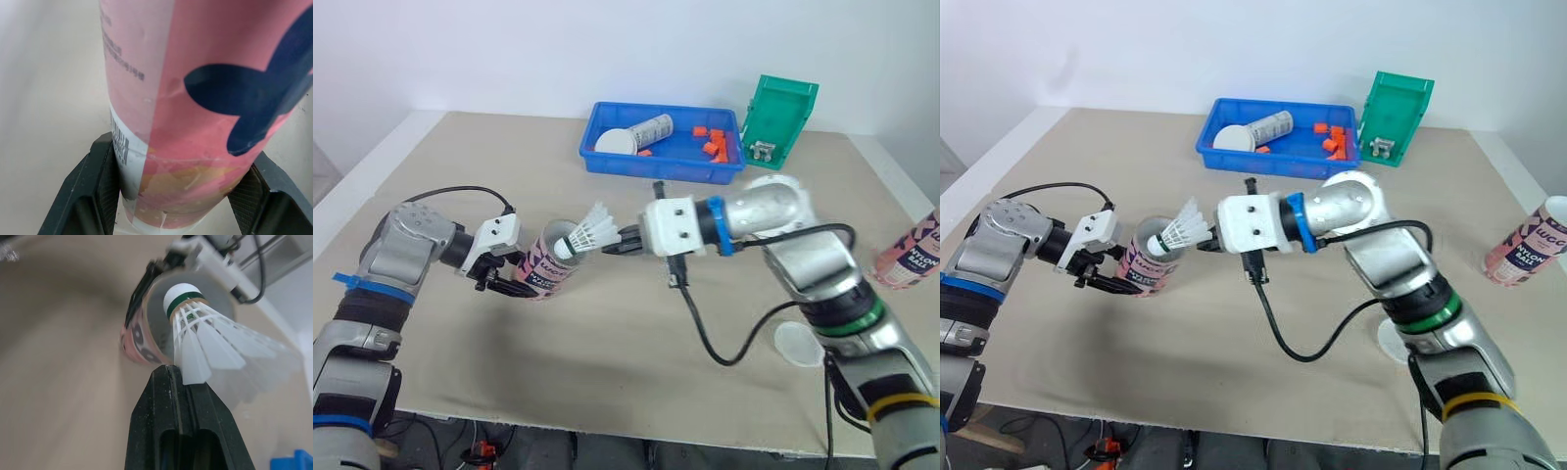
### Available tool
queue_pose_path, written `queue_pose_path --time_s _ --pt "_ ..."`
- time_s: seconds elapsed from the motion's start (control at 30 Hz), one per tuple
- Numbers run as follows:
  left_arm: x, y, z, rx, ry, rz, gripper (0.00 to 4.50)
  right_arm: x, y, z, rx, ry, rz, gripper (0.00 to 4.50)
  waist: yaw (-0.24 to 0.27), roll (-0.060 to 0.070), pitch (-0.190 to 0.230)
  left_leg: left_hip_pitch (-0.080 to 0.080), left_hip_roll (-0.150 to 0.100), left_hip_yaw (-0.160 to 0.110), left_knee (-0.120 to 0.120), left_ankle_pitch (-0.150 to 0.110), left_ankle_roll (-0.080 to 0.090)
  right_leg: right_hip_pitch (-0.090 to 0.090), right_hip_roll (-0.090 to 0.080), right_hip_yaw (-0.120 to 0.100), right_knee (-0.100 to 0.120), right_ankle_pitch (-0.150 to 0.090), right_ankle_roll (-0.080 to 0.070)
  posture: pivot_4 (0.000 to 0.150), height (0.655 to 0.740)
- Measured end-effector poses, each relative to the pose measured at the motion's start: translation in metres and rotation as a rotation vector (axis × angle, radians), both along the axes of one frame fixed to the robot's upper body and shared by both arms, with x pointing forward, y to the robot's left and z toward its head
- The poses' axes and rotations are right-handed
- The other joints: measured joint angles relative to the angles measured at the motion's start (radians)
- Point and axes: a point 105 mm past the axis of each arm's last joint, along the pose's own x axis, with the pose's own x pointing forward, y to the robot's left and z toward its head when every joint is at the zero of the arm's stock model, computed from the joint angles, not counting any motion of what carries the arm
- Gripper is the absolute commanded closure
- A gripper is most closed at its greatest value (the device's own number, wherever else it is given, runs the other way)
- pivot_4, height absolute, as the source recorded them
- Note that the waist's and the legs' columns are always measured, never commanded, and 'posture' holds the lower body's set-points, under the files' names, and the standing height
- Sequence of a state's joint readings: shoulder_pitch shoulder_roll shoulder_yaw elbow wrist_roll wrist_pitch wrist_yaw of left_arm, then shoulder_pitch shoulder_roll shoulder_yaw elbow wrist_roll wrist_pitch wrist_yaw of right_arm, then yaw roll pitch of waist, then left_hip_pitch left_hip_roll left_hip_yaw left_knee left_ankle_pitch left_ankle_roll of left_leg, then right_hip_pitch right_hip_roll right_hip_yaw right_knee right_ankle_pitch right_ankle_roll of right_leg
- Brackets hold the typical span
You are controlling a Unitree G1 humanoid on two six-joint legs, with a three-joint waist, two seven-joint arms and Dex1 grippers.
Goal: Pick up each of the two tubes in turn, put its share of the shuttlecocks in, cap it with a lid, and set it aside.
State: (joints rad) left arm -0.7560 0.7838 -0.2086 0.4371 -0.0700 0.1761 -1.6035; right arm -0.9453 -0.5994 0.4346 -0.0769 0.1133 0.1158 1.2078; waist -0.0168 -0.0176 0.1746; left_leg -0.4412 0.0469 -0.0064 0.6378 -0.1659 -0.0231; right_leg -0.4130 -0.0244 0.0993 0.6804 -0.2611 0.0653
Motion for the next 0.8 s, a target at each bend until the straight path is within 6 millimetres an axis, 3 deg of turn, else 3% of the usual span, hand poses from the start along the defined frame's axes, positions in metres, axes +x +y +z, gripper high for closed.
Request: queue_pose_path --time_s 0.07,0.1,0.3,0.43,0.5,0.57,0.77,0.8 --pt "-0.001 0.001 0.000 0.002 -0.002 0.003 1.87 0.002 0.004 -0.001 -0.014 -0.013 0.022 4.42 0.000 0.000 0.000 0.000 0.000 0.000 -0.001 0.000 0.000 0.000 0.000 0.000 0.000 0.000 0.000 0.150 0.7079" --pt "-0.002 0.003 0.000 0.002 -0.002 0.010 1.87 0.004 0.009 0.001 -0.026 -0.019 0.034 4.16 -0.003 0.000 0.000 0.001 0.001 0.000 -0.001 0.000 0.000 0.000 0.000 -0.001 0.001 0.000 0.000 0.150 0.7079" --pt "-0.003 0.003 0.000 0.004 -0.006 0.018 1.87 -0.002 0.024 0.012 -0.052 0.056 0.089 1.86 -0.004 0.000 0.000 0.002 0.003 -0.001 -0.002 0.000 0.000 0.000 0.002 -0.003 0.003 -0.001 -0.003 0.150 0.7079" --pt "-0.004 0.001 0.000 0.002 -0.012 0.013 1.87 -0.022 0.016 0.031 0.010 0.173 0.161 1.86 -0.002 0.000 0.000 0.000 0.001 -0.003 -0.002 0.000 0.000 0.000 0.000 -0.003 0.002 0.001 -0.002 0.150 0.7079" --pt "-0.004 0.001 0.000 0.000 -0.014 0.015 1.87 -0.025 0.001 0.042 0.061 0.186 0.142 1.86 -0.002 0.000 0.000 0.000 0.001 -0.003 -0.002 0.000 -0.001 0.001 0.000 -0.004 0.002 0.001 -0.001 0.150 0.7079" --pt "-0.004 0.001 0.000 -0.001 -0.015 0.017 1.87 -0.020 -0.017 0.038 0.111 0.226 0.069 1.86 0.000 -0.002 0.000 0.001 0.001 -0.005 -0.002 -0.001 -0.001 0.003 0.000 -0.007 0.001 -0.002 -0.005 0.150 0.7079" --pt "-0.006 0.003 0.000 -0.005 -0.018 0.022 1.87 0.022 -0.091 -0.013 0.321 0.331 -0.428 1.86 -0.004 -0.001 0.000 0.002 0.001 -0.004 -0.003 -0.001 -0.001 0.001 0.001 -0.006 0.002 -0.002 -0.003 0.150 0.7079" --pt "-0.007 0.002 0.000 -0.007 -0.022 0.019 1.87 0.030 -0.116 -0.022 0.414 0.316 -0.584 1.86 -0.003 -0.001 0.000 0.002 0.001 -0.004 -0.003 -0.001 -0.001 0.002 0.001 -0.006 0.002 -0.001 -0.002 0.150 0.7079"
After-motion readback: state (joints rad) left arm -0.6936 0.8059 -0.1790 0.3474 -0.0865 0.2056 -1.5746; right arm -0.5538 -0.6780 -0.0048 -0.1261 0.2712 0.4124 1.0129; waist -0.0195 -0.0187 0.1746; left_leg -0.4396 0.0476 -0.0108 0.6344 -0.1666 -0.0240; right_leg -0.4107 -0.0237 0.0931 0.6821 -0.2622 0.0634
